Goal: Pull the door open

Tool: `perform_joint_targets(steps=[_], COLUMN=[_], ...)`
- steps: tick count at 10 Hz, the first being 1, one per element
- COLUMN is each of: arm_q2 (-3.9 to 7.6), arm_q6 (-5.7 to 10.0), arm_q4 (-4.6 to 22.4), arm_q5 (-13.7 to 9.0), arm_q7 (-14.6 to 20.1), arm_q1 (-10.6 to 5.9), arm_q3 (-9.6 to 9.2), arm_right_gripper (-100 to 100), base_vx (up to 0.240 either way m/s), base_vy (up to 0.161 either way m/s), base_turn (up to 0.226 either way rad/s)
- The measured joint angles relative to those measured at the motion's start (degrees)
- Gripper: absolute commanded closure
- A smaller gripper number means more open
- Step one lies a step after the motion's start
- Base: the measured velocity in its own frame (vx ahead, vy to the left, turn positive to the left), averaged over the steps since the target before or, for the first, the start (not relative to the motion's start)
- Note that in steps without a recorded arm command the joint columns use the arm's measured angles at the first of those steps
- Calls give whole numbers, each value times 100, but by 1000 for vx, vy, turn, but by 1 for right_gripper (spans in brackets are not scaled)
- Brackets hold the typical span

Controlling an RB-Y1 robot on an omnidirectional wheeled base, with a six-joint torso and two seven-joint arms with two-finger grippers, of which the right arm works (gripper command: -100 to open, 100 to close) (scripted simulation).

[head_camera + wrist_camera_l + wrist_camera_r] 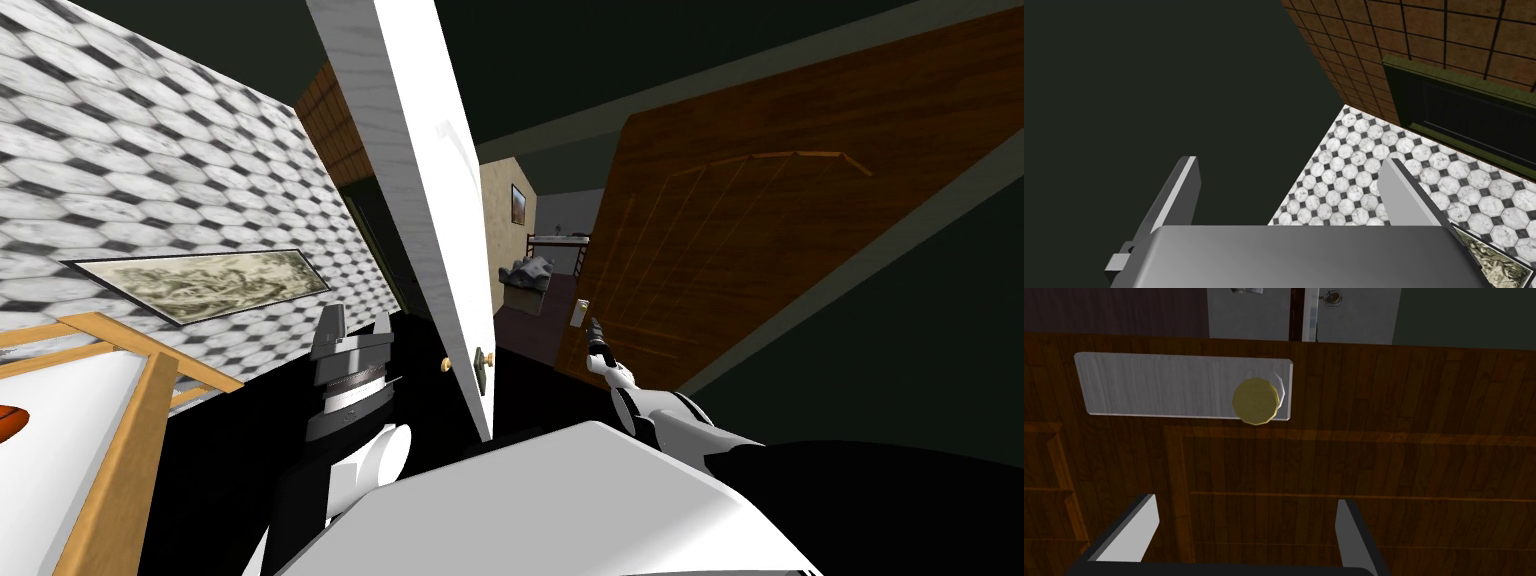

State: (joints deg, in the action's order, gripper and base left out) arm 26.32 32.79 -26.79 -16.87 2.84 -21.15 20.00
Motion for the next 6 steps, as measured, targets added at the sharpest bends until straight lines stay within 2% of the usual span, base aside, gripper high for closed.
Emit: perform_joint_targets(steps=[6], arm_q2=[13], arm_q6=[5], arm_q4=[55], arm_q5=[-8], arm_q7=[-4], arm_q1=[-26], arm_q3=[9], arm_right_gripper=[-100], base_vx=[1], base_vy=[-2], base_turn=[6])
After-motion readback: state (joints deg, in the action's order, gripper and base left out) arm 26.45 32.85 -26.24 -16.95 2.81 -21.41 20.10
